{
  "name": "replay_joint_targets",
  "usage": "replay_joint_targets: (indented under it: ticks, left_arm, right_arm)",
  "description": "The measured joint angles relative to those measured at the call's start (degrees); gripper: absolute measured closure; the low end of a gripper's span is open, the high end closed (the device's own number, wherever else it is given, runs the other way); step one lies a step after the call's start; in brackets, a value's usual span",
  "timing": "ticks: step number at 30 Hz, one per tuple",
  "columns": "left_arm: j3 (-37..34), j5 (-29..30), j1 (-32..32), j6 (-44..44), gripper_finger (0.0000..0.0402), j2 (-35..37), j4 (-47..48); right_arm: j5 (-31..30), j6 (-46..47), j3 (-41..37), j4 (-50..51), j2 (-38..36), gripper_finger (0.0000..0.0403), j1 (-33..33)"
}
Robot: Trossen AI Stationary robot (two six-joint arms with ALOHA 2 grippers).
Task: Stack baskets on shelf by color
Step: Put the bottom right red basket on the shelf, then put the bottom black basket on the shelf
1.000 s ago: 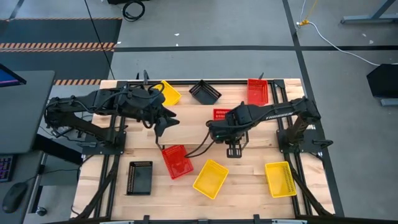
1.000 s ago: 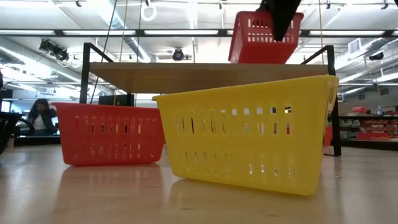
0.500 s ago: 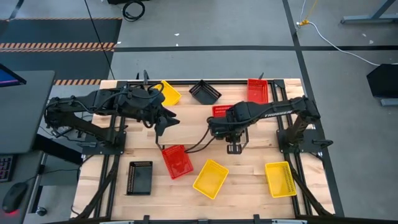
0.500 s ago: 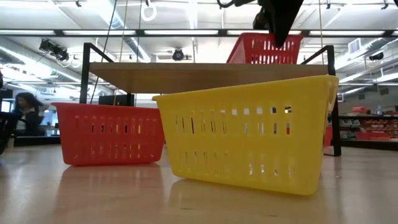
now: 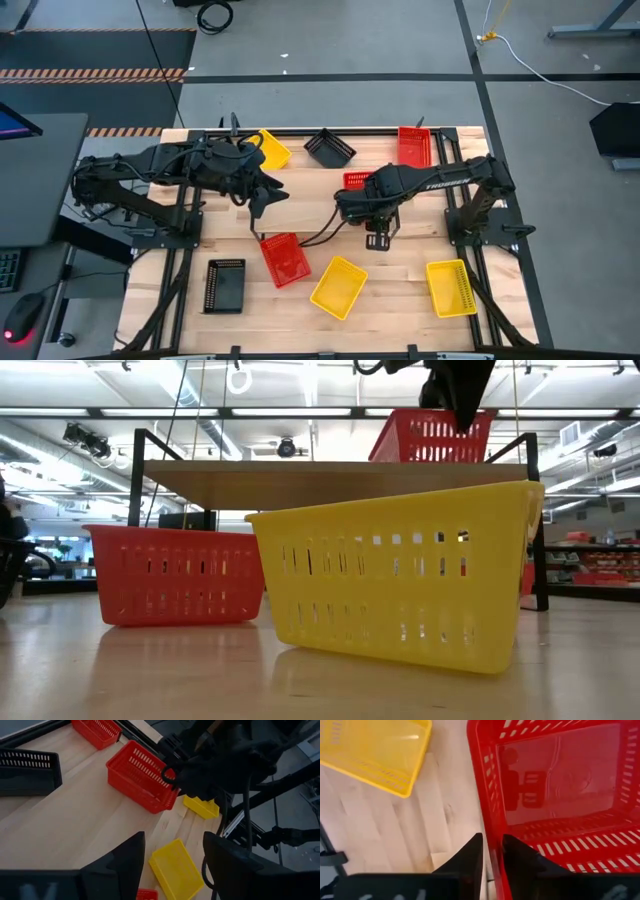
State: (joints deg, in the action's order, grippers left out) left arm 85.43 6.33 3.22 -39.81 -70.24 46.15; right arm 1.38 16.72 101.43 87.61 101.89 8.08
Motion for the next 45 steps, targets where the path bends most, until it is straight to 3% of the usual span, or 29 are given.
replay_joint_targets:
  ticks: [15, 27, 32, 38, 45]
  left_arm:
    - [0.02, -1.71, 0.03, 0.12, 0.0198, 0.0, 0.0]
    - [0.02, -4.47, 0.02, 3.14, 0.0194, 0.0, 0.02]
    - [0.04, -10.11, 1.04, 6.1, 0.0199, 0.88, 4.08]
    - [0.52, -10.71, 7.34, 5.95, 0.0199, 2.05, 18.84]
    - [0.81, -10.18, 22.47, 1.94, 0.0198, 1.91, 31.3]
  right_arm:
    - [-4.66, 5.41, 0.0, 0.02, -0.01, 0.0364, 1.14]
    - [-6.72, 12.44, 0.04, -2.16, -6.12, 0.0295, 2.78]
    - [-6.74, 13.78, 0.08, -2.14, -9.13, 0.0287, 4.29]
    - [-9.21, 13.8, 0.09, -1.99, -11.51, 0.0288, 6.72]
    - [-12.04, 13.23, 0.09, -1.58, -12.46, 0.0289, 8.17]
